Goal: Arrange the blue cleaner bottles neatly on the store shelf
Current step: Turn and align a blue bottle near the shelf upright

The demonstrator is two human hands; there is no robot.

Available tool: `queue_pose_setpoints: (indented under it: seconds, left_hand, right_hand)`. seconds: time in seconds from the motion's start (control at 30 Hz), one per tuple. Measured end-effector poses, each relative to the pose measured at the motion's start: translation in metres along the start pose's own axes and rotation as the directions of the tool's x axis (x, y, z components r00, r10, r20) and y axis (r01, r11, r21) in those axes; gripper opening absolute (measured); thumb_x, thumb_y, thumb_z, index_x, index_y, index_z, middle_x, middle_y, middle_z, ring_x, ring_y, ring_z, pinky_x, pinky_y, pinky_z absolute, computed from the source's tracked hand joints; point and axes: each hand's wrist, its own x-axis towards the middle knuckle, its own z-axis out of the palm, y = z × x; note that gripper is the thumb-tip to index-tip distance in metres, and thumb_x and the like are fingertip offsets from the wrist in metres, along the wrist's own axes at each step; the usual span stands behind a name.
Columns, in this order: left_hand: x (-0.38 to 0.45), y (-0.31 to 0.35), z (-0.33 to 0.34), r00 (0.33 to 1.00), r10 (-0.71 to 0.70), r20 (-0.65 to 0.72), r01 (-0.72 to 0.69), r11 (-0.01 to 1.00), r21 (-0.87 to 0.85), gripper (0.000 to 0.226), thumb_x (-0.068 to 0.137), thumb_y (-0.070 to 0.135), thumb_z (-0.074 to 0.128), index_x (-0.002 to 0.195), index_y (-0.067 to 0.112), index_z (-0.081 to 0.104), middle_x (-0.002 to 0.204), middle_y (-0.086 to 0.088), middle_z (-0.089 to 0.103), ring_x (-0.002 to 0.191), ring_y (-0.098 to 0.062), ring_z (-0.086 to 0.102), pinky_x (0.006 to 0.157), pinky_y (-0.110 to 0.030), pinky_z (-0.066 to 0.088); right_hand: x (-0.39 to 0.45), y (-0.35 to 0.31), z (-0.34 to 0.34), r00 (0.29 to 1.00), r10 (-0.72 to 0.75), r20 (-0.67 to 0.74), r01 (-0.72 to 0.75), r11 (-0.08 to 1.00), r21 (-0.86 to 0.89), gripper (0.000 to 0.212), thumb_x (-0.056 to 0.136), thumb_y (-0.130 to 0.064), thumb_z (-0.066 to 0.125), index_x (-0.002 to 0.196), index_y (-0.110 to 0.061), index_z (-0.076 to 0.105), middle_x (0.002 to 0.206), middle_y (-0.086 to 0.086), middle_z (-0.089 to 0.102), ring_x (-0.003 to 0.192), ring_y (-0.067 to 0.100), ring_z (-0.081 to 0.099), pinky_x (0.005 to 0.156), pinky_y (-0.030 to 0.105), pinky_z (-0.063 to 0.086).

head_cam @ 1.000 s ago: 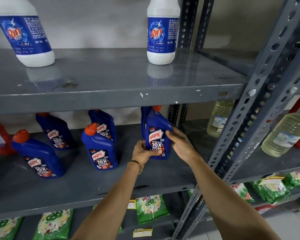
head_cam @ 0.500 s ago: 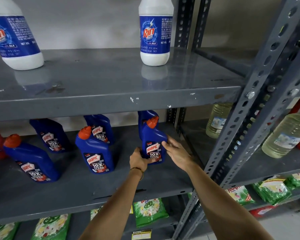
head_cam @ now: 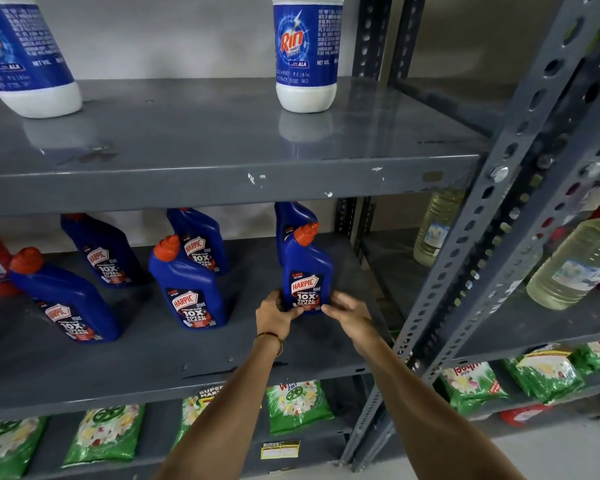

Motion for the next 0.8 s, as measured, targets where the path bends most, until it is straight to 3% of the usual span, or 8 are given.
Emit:
queue_pose_setpoints:
  seconds: [0.1, 0.17, 0.3, 0.43, 0.63, 0.8]
  left_hand:
    - [-0.003, -0.002, 0.0, 1.0, -0.026, -0.008, 0.026, 1.0, -0.007, 0.039, 0.071, 0.009, 0.074, 0.107, 0.003, 0.06, 0.106, -0.015, 0.069, 0.1, -0.027, 0.063, 0.091, -0.039, 0.051]
    - [-0.003, -0.003, 0.001, 0.999, -0.044, -0.025, 0.043, 0.999, -0.016, 0.038, 0.071, 0.009, 0.074, 0.105, 0.003, 0.061, 0.105, -0.015, 0.07, 0.099, -0.027, 0.064, 0.092, -0.04, 0.051]
    - [-0.003, -0.003, 0.001, 0.996, -0.068, -0.057, 0.067, 0.997, -0.025, 0.041, 0.07, 0.011, 0.076, 0.107, 0.005, 0.061, 0.107, -0.014, 0.07, 0.1, -0.025, 0.064, 0.094, -0.039, 0.051]
    - [-0.004, -0.002, 0.0, 0.995, -0.075, -0.072, 0.074, 0.997, -0.01, 0.043, 0.07, 0.013, 0.076, 0.11, 0.005, 0.061, 0.109, -0.015, 0.069, 0.101, -0.026, 0.064, 0.095, -0.041, 0.05]
    - [-0.017, -0.005, -0.005, 0.997, -0.062, -0.05, 0.063, 0.998, 0.021, 0.044, 0.07, 0.013, 0.076, 0.11, 0.003, 0.061, 0.11, -0.016, 0.069, 0.101, -0.025, 0.064, 0.095, -0.04, 0.05]
    - [-0.034, -0.01, -0.01, 0.998, -0.066, -0.013, 0.066, 0.998, 0.021, 0.044, 0.068, 0.013, 0.077, 0.108, 0.001, 0.062, 0.107, -0.017, 0.07, 0.099, -0.027, 0.065, 0.094, -0.043, 0.05]
  right_hand:
    - [0.001, 0.002, 0.005, 0.999, -0.002, -0.053, -0.002, 0.998, -0.068, 0.038, 0.082, 0.0, 0.063, 0.12, 0.003, 0.057, 0.12, 0.021, 0.064, 0.108, 0.028, 0.061, 0.097, 0.039, 0.049]
    - [0.002, 0.003, 0.007, 0.997, -0.011, -0.076, 0.002, 0.992, -0.126, 0.037, 0.084, -0.006, 0.063, 0.12, 0.001, 0.058, 0.119, 0.019, 0.065, 0.112, 0.028, 0.061, 0.099, 0.037, 0.047]
    - [0.005, 0.003, 0.007, 0.992, -0.001, -0.125, -0.029, 0.971, -0.237, 0.04, 0.086, -0.017, 0.062, 0.124, -0.003, 0.057, 0.121, 0.015, 0.065, 0.11, 0.019, 0.06, 0.092, 0.023, 0.044]
    - [0.004, 0.001, 0.009, 0.989, 0.003, -0.149, -0.044, 0.962, -0.268, 0.041, 0.087, -0.018, 0.062, 0.125, -0.003, 0.056, 0.124, 0.016, 0.064, 0.114, 0.024, 0.059, 0.097, 0.029, 0.044]
    - [-0.009, 0.005, 0.005, 0.988, 0.015, -0.151, -0.056, 0.959, -0.278, 0.041, 0.086, -0.022, 0.062, 0.124, -0.006, 0.057, 0.123, 0.014, 0.064, 0.113, 0.022, 0.059, 0.097, 0.028, 0.045]
    - [-0.032, 0.007, 0.002, 0.995, 0.029, -0.097, -0.054, 0.963, -0.263, 0.039, 0.088, -0.019, 0.06, 0.123, -0.004, 0.057, 0.124, 0.016, 0.063, 0.113, 0.024, 0.059, 0.097, 0.033, 0.047]
